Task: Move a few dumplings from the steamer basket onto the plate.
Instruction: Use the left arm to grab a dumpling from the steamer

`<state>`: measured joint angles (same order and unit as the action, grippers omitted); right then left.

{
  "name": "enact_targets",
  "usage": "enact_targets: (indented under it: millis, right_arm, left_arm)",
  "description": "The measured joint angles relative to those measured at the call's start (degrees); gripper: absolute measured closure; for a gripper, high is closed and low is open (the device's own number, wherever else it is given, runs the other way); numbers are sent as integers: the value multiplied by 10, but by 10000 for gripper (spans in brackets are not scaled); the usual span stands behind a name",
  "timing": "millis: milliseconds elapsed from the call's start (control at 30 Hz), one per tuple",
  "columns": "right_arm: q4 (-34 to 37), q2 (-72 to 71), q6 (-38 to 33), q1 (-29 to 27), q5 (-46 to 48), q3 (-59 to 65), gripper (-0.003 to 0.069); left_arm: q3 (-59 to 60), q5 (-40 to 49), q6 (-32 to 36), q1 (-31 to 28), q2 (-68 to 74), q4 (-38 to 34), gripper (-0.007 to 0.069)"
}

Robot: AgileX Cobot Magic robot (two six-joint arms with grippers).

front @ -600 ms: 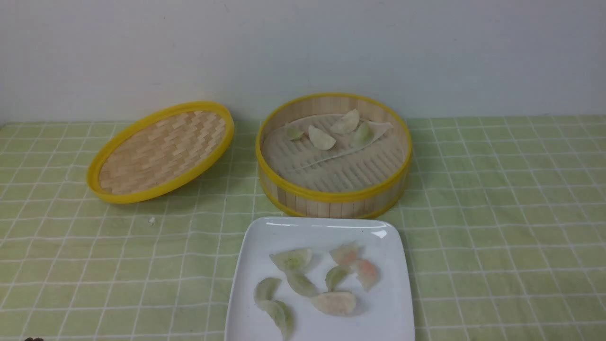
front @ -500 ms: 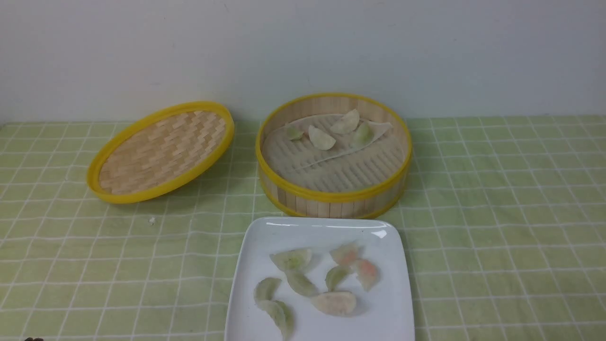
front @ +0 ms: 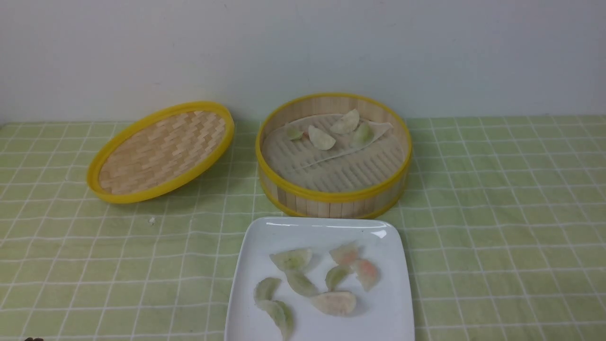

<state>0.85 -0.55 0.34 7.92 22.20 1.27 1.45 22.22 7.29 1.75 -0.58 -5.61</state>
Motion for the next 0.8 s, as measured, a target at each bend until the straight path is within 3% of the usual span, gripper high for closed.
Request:
enact_targets:
  millis: [600, 700, 800]
  right_arm:
    - [0, 0, 0, 0, 0, 0, 675]
    - [0, 0, 0, 0, 0, 0, 675]
    - [0, 0, 0, 0, 0, 0, 675]
  left_arm:
    - [1, -7, -2, 0, 0, -4, 631]
    - [3, -54, -24, 0, 0, -53, 631]
    - [3, -154, -68, 0, 0, -150, 631]
